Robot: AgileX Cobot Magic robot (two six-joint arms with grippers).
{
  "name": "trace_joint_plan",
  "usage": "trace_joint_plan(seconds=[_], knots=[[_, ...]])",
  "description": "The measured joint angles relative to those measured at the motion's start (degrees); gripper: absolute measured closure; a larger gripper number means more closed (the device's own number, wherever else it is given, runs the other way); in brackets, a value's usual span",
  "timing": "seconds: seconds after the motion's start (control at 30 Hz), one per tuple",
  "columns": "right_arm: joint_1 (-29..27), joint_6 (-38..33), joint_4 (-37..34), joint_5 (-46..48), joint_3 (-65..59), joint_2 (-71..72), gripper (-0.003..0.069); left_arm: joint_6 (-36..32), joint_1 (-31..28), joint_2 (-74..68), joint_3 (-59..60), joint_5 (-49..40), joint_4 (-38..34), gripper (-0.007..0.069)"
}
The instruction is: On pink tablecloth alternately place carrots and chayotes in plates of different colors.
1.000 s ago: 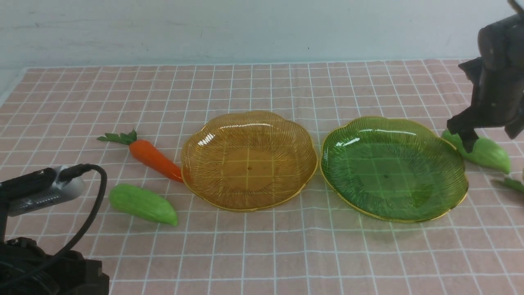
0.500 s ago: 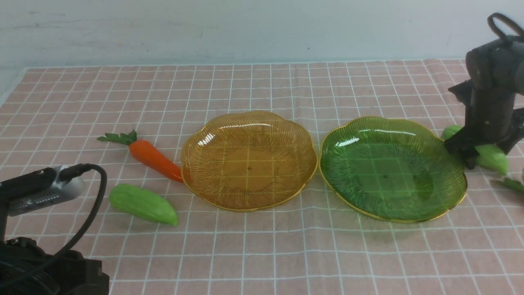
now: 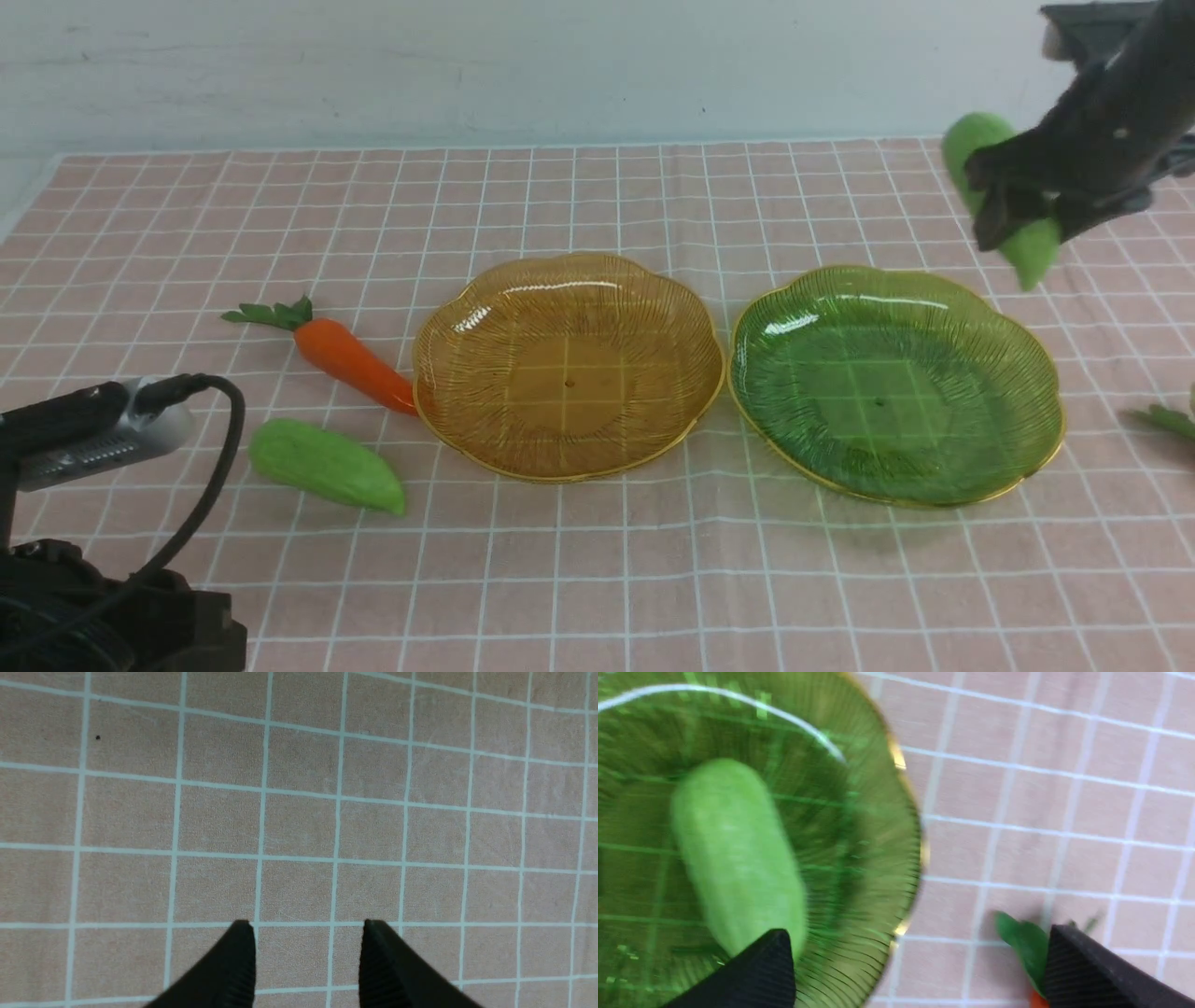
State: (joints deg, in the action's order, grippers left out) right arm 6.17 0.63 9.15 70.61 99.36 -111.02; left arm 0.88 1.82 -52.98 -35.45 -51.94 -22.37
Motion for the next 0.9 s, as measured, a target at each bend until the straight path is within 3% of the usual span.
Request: trace_joint_plan(seconds=[0.13,0.43,0.9], knots=[[-5.2,0.1,0.6,0.0,-4.0,2.6,-0.0022,0.0,0.0,0.0,0.0,0.0,0.0,0.0334],[-18.1,0.3,3.7,-0.1,-21.2,2.9,0.0085,0.6,0.0,0.0,0.0,0.0,0.0,0.0334],[-20.7,-0.9,1.4,-3.4,-23.2,2.8,0.0155,0.6,0.0,0.0,0.0,0.0,0.0,0.0334]])
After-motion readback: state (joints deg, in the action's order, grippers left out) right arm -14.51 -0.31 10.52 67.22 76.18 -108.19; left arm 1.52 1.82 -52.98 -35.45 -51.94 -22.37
